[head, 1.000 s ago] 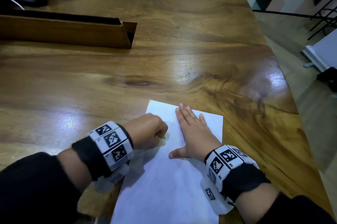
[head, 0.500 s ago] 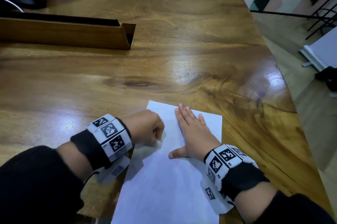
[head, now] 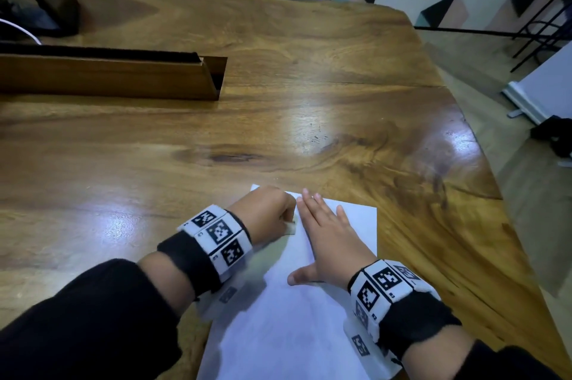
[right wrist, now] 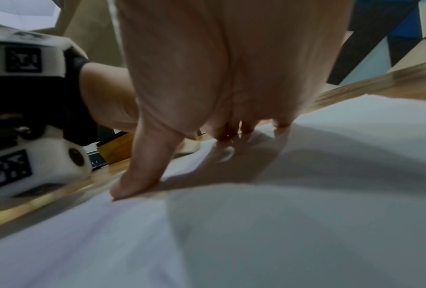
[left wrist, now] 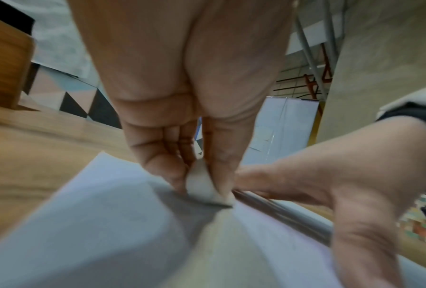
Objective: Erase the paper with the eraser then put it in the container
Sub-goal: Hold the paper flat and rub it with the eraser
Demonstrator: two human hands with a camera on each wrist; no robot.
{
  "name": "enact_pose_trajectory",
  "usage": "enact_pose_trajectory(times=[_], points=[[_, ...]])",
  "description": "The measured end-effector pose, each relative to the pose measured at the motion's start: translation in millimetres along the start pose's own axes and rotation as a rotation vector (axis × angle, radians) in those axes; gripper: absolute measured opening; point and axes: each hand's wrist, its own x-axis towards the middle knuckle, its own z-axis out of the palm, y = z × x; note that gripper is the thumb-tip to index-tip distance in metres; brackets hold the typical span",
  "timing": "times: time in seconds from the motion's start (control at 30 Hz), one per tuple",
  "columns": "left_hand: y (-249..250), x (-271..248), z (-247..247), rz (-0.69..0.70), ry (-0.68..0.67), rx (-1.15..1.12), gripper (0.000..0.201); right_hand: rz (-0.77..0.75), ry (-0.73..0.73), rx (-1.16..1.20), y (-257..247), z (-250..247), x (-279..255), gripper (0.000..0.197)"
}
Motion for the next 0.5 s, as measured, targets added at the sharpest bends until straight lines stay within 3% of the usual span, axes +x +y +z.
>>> enact_pose_trajectory(times=[0.07, 0.2, 0.27, 0.37, 0.5], points=[[-3, -9, 10, 0.008, 0.029, -0.011, 0.011, 0.0, -0.003, -0.006, 0, -1, 0, 0.131], [-6, -42, 22, 0.094, -0.182, 0.007, 0.012, 0.003, -0.02, 0.0, 0, -1, 0, 0.13], [-9, -44, 19, 0.07, -0.204, -0.027, 0.015, 0.001, -0.018, 0.0, 0, -1, 0, 0.13], [-13, -39, 19, 0.0, -0.107, -0.139, 0.016, -0.001, -0.016, -0.016, 1, 0, -1, 0.129], [-16, -41, 29, -0.009, 0.056, -0.056, 0.022, 0.032, 0.019, -0.017, 3, 3, -7, 0.127]])
